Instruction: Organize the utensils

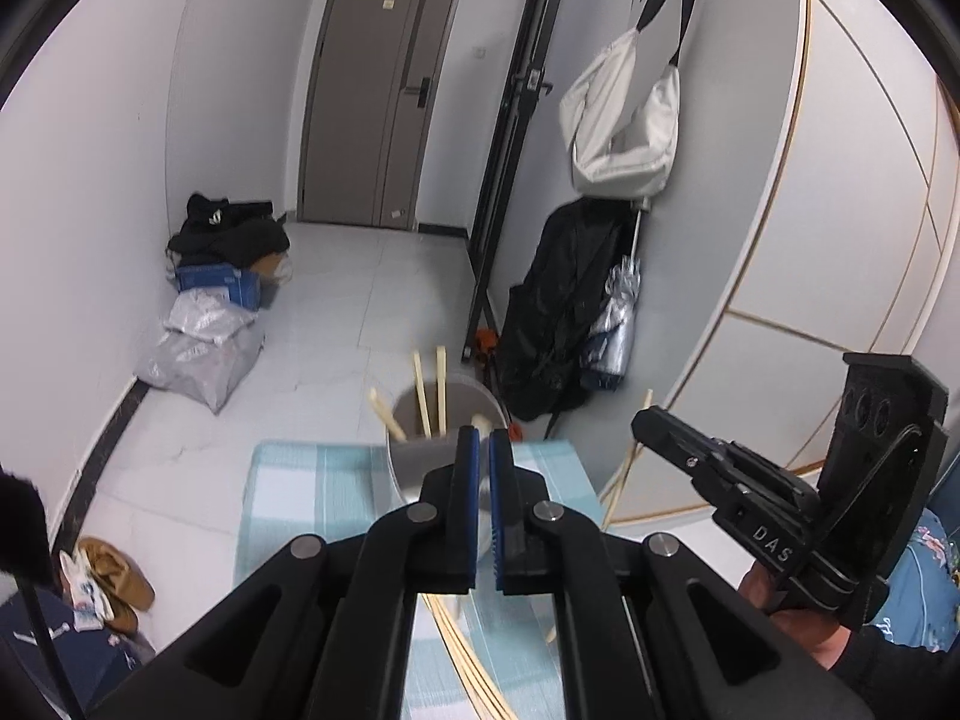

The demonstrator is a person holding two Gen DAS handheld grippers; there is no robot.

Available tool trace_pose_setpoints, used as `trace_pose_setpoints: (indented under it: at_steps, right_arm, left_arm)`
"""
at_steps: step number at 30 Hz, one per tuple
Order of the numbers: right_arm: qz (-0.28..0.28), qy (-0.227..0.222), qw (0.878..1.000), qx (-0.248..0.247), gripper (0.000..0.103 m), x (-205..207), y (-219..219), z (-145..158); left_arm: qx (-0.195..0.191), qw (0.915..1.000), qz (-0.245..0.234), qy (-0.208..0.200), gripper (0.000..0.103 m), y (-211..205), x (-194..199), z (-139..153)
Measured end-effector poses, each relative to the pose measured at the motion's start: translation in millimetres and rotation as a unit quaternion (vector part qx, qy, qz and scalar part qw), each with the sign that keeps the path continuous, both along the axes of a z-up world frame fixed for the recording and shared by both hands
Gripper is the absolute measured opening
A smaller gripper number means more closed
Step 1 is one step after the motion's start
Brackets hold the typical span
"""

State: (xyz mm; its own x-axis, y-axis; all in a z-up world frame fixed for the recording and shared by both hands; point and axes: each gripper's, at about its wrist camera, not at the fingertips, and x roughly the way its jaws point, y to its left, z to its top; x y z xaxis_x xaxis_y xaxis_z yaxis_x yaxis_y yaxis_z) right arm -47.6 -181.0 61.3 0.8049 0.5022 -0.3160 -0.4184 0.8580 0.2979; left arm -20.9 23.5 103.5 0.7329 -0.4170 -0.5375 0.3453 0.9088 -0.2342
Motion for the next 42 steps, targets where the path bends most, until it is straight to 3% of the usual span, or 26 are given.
trace_pose_setpoints:
  at_steps: [8, 15, 18, 20, 22, 27, 29, 32, 36, 42]
  right_arm:
    - [0.003, -0.026, 1.0, 0.001, 0.004, 37, 2, 46]
    - [0.011, -0.01, 1.0, 0.023, 0.004, 60, -5, 43]
    - [0.013, 0.01, 0.999, 0.032, 0.004, 63, -9, 28]
    - [0.015, 0.03, 0.999, 0.039, 0.004, 66, -12, 17]
    - [0.015, 0.052, 0.997, 0.048, 0.004, 66, -16, 2]
    - [0.006, 0.091, 0.994, 0.061, 0.004, 60, -28, -27]
    - [0.0, 0.102, 0.993, 0.059, 0.004, 52, -32, -41]
    - [-0.01, 0.117, 0.991, 0.063, 0.004, 47, -40, -55]
    - [-0.022, 0.132, 0.989, 0.062, 0.004, 48, -47, -68]
    - [-0.023, 0.135, 0.988, 0.065, 0.004, 52, -52, -72]
  left_arm:
    - [-0.022, 0.9997, -0.007, -0.006, 0.0, 4, 36, 20]
    - [-0.052, 0.9983, 0.021, 0.012, 0.001, 41, 53, -6]
    - [-0.035, 0.9958, 0.061, 0.058, 0.021, 58, 71, -40]
    - [-0.022, 0.9906, 0.104, 0.086, 0.058, 70, 83, -71]
    - [-0.028, 0.9834, 0.141, 0.11, 0.068, 84, 95, -101]
    - [-0.013, 0.9635, 0.166, 0.21, 0.068, 91, 138, -179]
    - [-0.003, 0.9581, 0.172, 0.229, 0.068, 88, 152, -202]
    - [0.011, 0.953, 0.179, 0.244, 0.068, 85, 166, -223]
    - [0.062, 0.9445, 0.194, 0.257, 0.067, 75, 183, -245]
    - [0.076, 0.936, 0.193, 0.284, 0.063, 72, 200, -261]
